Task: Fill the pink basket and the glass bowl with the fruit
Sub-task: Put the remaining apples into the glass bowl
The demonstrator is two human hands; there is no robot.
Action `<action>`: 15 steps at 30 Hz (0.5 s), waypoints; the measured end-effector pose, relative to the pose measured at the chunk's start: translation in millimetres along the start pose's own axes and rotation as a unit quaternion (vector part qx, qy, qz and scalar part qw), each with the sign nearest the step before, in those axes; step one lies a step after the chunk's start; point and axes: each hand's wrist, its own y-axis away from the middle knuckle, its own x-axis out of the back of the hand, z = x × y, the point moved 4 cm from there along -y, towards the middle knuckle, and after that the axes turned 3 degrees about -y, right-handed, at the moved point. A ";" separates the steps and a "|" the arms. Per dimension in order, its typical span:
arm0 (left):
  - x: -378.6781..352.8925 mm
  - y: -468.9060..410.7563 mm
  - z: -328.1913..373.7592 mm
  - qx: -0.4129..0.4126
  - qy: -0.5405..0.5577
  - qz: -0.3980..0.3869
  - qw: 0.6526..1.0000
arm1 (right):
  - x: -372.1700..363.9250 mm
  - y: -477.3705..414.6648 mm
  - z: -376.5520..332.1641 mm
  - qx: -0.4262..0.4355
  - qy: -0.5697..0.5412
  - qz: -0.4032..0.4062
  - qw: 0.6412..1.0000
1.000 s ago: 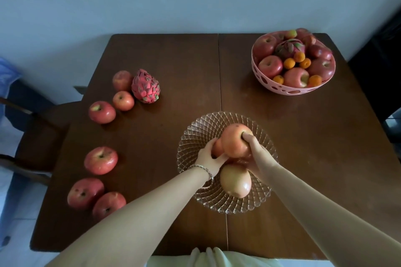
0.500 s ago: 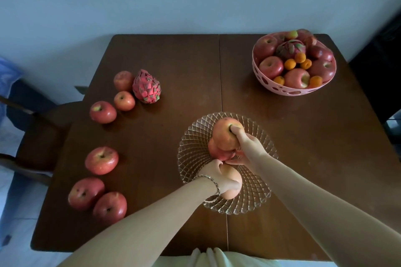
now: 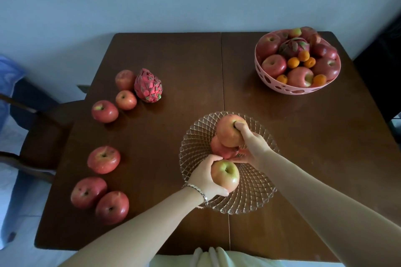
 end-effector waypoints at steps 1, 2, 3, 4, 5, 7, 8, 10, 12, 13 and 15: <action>-0.1 1.1 1.3 -0.008 -0.009 -0.002 1.000 | 0.6 -0.3 -1.3 -0.002 0.002 0.004 1.000; -0.4 1.5 2.4 -0.016 -0.020 -0.006 1.000 | 1.6 -0.6 -2.7 -0.005 0.005 0.009 1.000; -0.5 1.0 2.9 -0.020 -0.027 -0.011 0.999 | 2.9 -0.9 -4.0 -0.009 0.009 0.013 1.000; 0.0 0.2 2.5 -0.016 -0.025 -0.022 0.999 | 3.8 -0.7 -4.9 -0.012 0.017 0.015 1.000; 1.2 -0.9 1.9 -0.006 -0.015 -0.036 0.999 | 4.4 -0.6 -5.4 -0.013 0.028 0.013 0.999; 2.5 -4.1 1.5 0.016 0.021 -0.069 0.997 | 4.6 -0.1 -6.7 -0.008 0.058 0.006 0.998; 2.1 -5.2 3.0 0.025 0.037 -0.078 0.996 | 4.4 0.5 -7.3 -0.002 0.074 0.004 0.997; 0.5 -7.0 4.8 0.046 0.080 -0.053 0.994 | 3.6 0.7 -8.6 0.018 0.104 0.006 0.994; -2.3 -8.4 2.2 0.099 0.164 0.000 0.981 | 4.3 1.1 -9.4 0.038 0.135 0.011 0.990; -4.2 -8.2 1.2 0.126 0.210 0.015 0.969 | 5.0 1.0 -9.4 0.044 0.146 0.012 0.988; -7.2 -7.6 1.6 0.152 0.259 0.023 0.954 | 6.9 2.6 -9.2 0.054 0.154 0.016 0.986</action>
